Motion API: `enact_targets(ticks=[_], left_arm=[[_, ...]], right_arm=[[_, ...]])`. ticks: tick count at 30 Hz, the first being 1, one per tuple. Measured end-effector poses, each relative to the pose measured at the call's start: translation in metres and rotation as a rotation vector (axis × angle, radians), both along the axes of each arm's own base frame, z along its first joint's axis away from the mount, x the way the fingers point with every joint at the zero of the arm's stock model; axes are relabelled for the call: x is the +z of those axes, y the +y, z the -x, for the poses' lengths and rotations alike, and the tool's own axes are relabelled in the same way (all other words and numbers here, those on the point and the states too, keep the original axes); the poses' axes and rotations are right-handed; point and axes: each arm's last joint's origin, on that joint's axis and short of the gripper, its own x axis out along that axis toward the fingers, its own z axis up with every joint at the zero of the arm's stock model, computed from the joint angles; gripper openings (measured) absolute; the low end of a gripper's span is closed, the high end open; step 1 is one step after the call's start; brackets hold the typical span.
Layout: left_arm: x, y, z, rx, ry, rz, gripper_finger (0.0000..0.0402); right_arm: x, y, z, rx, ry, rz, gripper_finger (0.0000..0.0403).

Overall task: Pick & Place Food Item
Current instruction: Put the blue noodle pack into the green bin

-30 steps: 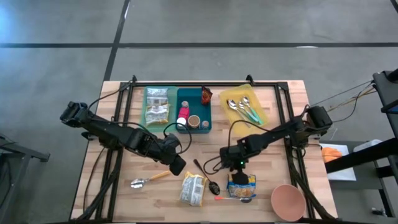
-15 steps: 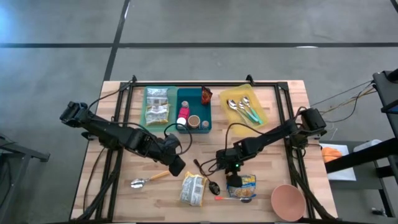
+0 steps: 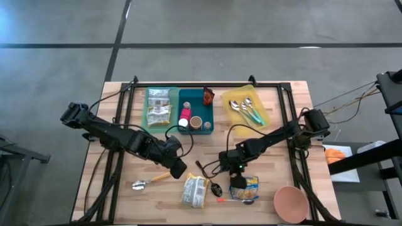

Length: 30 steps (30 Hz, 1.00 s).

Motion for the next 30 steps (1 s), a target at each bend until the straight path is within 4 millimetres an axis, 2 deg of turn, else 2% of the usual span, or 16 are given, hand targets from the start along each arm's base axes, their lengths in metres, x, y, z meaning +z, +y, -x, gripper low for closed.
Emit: enact_targets(ticks=[4,6,23,30], left_arm=[[0.0,0.0,0.0,0.002,0.0,0.001,0.0171],[0.0,0.0,0.0,0.002,0.0,0.001,0.0171],[0.0,0.0,0.0,0.003,0.0,0.001,0.0171],[0.0,0.0,0.0,0.031,0.001,0.02,0.0171]], right_arm=[[-0.001,0.0,0.001,0.004,0.0,0.002,0.0287],[-0.001,0.0,0.001,0.004,0.0,0.003,0.0272],[-0.001,0.0,0.001,-0.02,0.019,0.001,0.002],[0.011,-0.001,0.002,-0.03,-0.012,-0.011,0.001]])
